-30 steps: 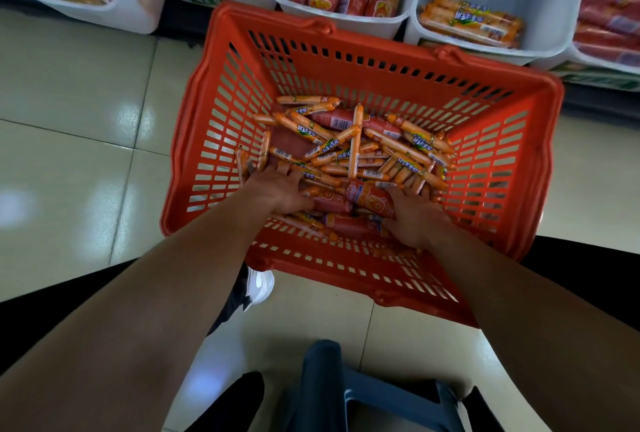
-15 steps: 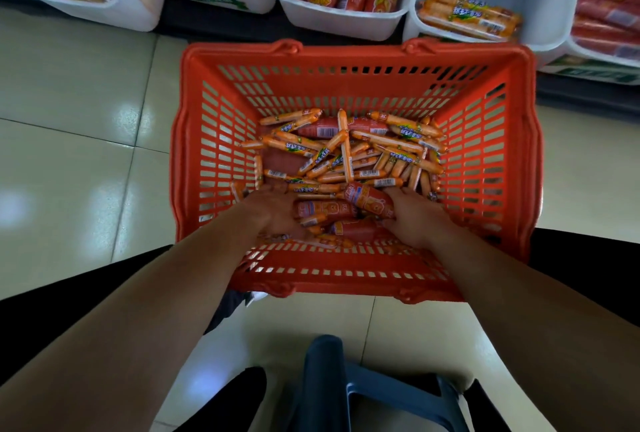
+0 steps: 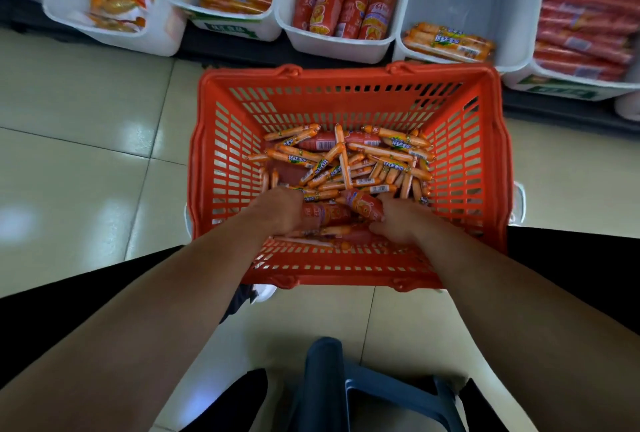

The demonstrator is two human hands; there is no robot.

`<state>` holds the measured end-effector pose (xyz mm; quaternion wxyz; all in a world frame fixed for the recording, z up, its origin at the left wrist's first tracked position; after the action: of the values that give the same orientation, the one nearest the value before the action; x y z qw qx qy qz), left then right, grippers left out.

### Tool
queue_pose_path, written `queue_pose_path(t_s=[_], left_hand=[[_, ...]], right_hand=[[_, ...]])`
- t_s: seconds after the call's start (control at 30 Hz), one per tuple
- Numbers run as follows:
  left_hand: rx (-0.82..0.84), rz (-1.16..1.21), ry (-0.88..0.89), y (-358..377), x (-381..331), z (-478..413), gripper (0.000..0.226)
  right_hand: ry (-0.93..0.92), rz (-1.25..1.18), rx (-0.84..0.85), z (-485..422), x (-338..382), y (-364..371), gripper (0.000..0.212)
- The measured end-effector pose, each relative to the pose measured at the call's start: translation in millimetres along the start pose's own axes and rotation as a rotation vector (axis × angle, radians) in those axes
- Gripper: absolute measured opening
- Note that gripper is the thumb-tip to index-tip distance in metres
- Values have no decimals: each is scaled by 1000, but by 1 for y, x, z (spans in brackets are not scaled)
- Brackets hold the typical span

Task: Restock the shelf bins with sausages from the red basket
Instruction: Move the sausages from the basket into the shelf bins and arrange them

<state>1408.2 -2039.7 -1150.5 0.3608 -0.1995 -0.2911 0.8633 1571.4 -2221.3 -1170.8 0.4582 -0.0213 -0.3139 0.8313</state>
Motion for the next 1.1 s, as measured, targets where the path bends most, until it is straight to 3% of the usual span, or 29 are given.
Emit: queue_pose_path(t_s=[0.1,0.33,0.6,0.67,0.8,1.1], left_hand=[[-65,-90,5,-18,-6,13,49],[-205,-112,23,-97,-8,71,62],[-473,-55,-12,-207,0,135,55],[-535,-16,-21,-224,8,140,48],[-643,79,-54,-233,22,134,38],[-731,200,-78,-233,39,76,43]], right_hand=[[6,-37,27,14,5,-14,93],[-61,31,-147,59,28,-83,53],[-222,-15,-331,128,65,-201,74],[-230,-30,-359,132,72,-220,68],[-136,-29,-478,110,79,-234,64],[-59,-191,-696,-4,111,-251,65]])
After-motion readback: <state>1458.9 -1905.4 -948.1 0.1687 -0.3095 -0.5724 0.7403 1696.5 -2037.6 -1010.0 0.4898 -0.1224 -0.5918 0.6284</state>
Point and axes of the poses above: each hand's wrist, its own z-axis away from the middle knuckle, its own y-axis out of the palm, x = y × z, the point moved 1 cm from there along -z, towards the middle knuckle, and after that the axes turned 6 degrees about -x, right-handed, at the moved point
